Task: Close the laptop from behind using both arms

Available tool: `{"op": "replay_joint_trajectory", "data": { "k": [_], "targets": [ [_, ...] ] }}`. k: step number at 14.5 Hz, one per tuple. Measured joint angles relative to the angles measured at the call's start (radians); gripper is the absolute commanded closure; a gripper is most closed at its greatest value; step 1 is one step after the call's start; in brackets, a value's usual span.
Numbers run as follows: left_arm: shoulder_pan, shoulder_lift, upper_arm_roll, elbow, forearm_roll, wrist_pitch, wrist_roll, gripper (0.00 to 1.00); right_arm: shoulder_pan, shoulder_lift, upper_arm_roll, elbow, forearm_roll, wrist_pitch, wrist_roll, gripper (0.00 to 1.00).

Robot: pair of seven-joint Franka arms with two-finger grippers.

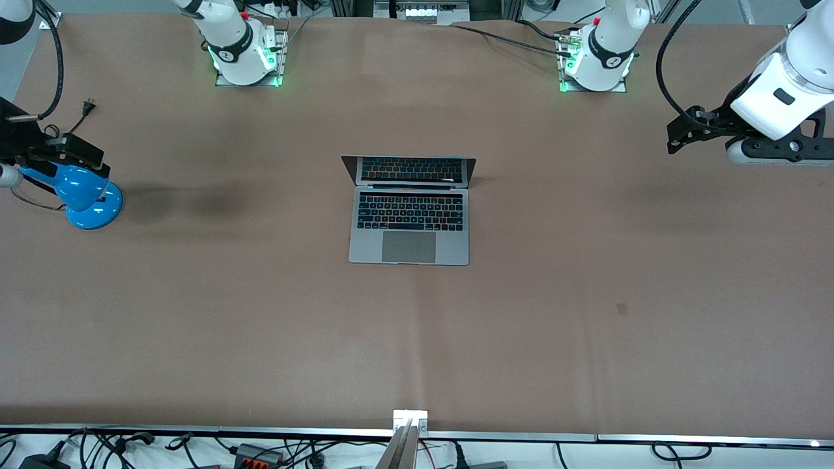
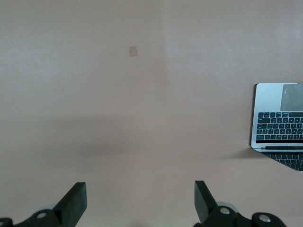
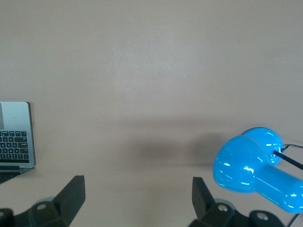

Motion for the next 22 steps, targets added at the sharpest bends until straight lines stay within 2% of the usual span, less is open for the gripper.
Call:
{"op": "replay_joint_trajectory", "data": {
  "k": [8,9,10,11,13,19,22],
  "targets": [
    [-0.004,0.000,-0.007,0.000,0.000,0.000,-0.001,0.00,0.010,-0.010,0.001,0.000,0.000,-0.037,0.010,0.00],
    [-0.004,0.000,-0.007,0.002,0.000,-0.001,-0.002,0.00,0.012,-0.010,0.002,0.000,0.000,-0.041,0.011,0.22],
    [-0.003,0.000,-0.007,0.003,0.000,-0.005,-0.002,0.00,0.013,-0.011,0.002,0.000,0.000,-0.041,0.011,0.38],
    [-0.003,0.000,-0.007,0.003,0.000,-0.006,-0.002,0.00,0.013,-0.011,0.002,0.000,0.000,-0.042,0.011,0.59],
    [-0.003,0.000,-0.007,0.004,0.000,-0.022,-0.002,0.00,0.013,-0.010,0.002,-0.001,0.000,-0.051,0.012,0.76],
    [-0.004,0.007,-0.009,0.004,0.000,-0.097,-0.002,0.00,0.014,-0.006,0.002,-0.008,0.000,-0.055,0.013,1.00],
    [-0.005,0.013,-0.011,0.004,0.000,-0.101,-0.001,0.00,0.036,0.002,0.004,-0.009,0.000,-0.058,0.013,1.00]
  ]
}}
